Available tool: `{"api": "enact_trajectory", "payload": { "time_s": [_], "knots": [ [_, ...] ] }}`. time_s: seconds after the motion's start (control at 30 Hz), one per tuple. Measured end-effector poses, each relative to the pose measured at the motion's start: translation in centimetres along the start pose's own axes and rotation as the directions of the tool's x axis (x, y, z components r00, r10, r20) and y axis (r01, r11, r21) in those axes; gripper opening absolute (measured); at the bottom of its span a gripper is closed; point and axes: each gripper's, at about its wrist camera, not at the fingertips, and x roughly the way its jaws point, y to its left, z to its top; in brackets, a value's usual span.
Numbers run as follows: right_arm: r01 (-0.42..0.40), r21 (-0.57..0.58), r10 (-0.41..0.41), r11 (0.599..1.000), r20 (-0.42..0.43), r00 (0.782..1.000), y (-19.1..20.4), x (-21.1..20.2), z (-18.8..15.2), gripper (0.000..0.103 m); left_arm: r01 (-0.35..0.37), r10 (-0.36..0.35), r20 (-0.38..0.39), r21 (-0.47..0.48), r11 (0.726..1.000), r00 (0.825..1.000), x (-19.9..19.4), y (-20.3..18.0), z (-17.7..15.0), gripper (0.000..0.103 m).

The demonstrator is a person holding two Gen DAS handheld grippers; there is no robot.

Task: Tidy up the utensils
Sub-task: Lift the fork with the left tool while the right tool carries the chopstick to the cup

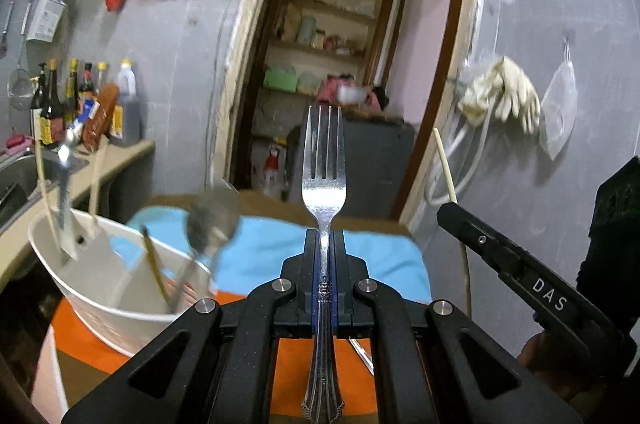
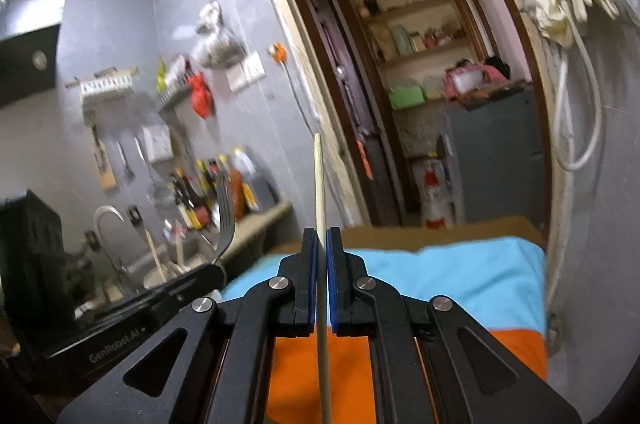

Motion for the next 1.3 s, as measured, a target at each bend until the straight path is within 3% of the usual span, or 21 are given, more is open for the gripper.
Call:
{"api": "enact_trajectory", "payload": {
  "time_s": [0.33, 0.53, 0.87, 1.3],
  "knots": [
    [-0.170, 0.129, 0.151, 0.977, 0.148, 0.977, 4.4, 3.0, 1.5, 0.003, -0.086, 0.107, 0.141, -0.148, 0.985, 0.984, -4.3, 9.8, 4.4, 0.002],
    [-0.220, 0.159, 0.187, 0.963, 0.197, 0.962, 7.4, 5.3, 1.5, 0.003, -0.130, 0.176, 0.181, -0.241, 0.962, 0.968, -5.4, 16.7, 5.6, 0.002],
    [-0.166, 0.107, 0.134, 0.980, 0.260, 0.956, 11.2, 7.9, -0.4, 0.003, -0.133, 0.193, 0.184, -0.296, 0.946, 0.964, -4.7, 21.6, 4.7, 0.002],
    [-0.078, -0.018, 0.080, 0.997, 0.278, 0.957, 14.4, 10.2, -3.6, 0.003, -0.073, 0.183, 0.287, -0.353, 0.933, 0.940, -3.9, 23.8, 3.8, 0.002]
  ]
}}
